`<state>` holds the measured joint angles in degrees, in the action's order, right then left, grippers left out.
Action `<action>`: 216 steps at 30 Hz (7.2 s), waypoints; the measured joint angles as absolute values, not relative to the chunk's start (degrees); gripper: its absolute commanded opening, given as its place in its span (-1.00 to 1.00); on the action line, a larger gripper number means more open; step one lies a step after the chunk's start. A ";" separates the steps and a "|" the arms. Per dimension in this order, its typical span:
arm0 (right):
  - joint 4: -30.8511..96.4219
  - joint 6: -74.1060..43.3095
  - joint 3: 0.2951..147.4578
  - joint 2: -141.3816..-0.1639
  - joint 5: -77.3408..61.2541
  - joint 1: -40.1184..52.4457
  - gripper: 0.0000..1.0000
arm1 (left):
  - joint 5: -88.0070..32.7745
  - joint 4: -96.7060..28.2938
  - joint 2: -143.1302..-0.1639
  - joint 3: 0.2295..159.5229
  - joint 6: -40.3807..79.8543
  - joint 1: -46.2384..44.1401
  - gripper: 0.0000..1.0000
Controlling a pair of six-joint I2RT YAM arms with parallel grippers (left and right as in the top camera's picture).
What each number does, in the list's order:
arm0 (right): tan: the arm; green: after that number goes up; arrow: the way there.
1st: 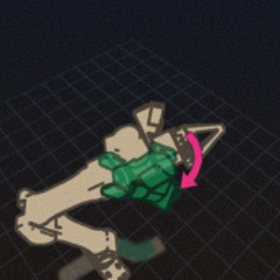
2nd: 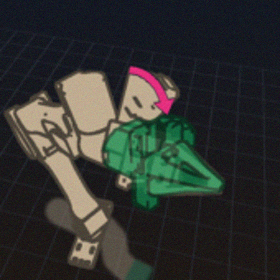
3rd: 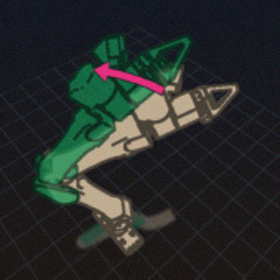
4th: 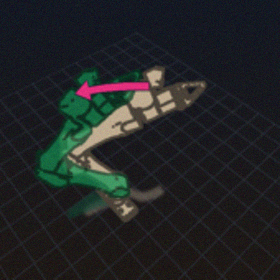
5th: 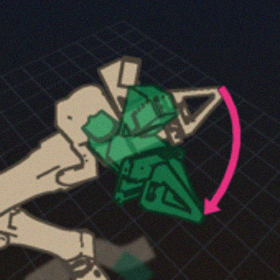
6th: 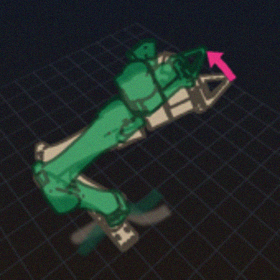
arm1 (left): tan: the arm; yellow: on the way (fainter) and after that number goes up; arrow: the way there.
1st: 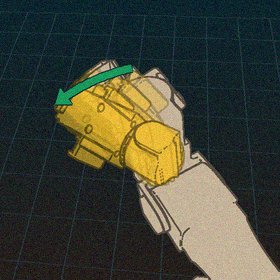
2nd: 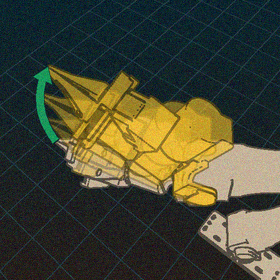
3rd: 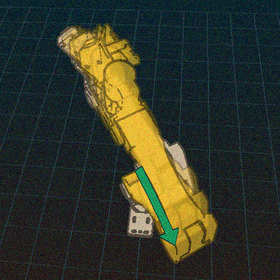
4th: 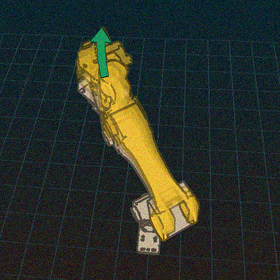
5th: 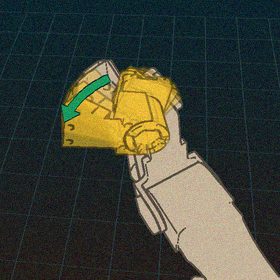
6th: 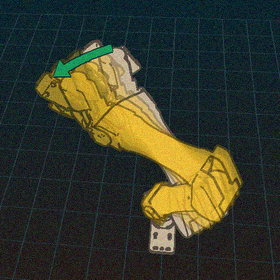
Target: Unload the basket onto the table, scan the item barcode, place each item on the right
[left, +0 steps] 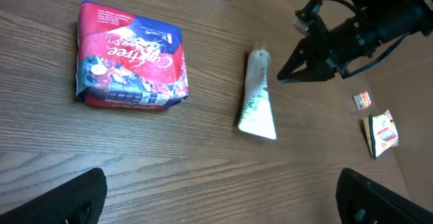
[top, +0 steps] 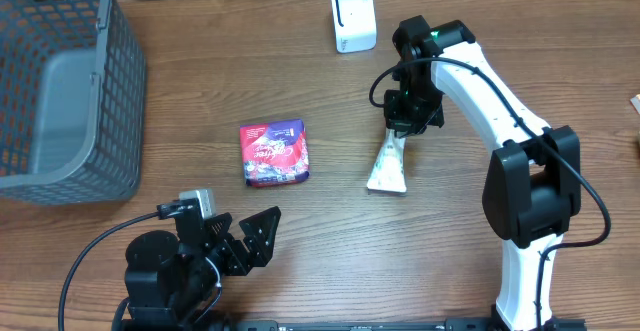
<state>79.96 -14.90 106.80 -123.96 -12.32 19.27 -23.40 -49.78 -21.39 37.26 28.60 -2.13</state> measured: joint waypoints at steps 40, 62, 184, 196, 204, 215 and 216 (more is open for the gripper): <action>71.94 -11.09 103.28 -124.03 -13.58 19.59 0.04 | -23.40 -49.80 -21.39 37.26 28.62 -2.13 0.99; 57.19 -14.35 92.82 -122.23 -1.26 24.84 -0.74 | -23.40 -49.78 -21.39 37.26 28.60 -2.13 0.99; 17.37 -5.96 135.44 -149.32 16.93 22.20 -0.93 | -23.40 -49.78 -21.39 37.26 28.60 -2.13 1.00; 39.68 -17.17 135.44 -133.29 19.55 7.42 -0.93 | -23.40 -49.78 -21.39 37.26 28.60 -2.13 0.99; 61.67 -21.04 136.49 -128.99 24.88 -17.47 -0.93 | -23.40 -49.78 -21.39 37.26 28.60 -2.13 1.00; 65.19 -23.40 136.29 -134.39 20.99 -36.95 -0.93 | -23.40 -49.78 -21.39 37.26 28.62 -2.13 0.99; 65.12 -23.53 136.27 -134.78 19.68 -38.33 -0.93 | -23.40 -49.80 -21.39 37.26 28.62 -2.13 1.00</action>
<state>65.12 -23.53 136.27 -134.78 19.68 -38.33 -23.40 -49.80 -21.39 37.26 28.62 -2.13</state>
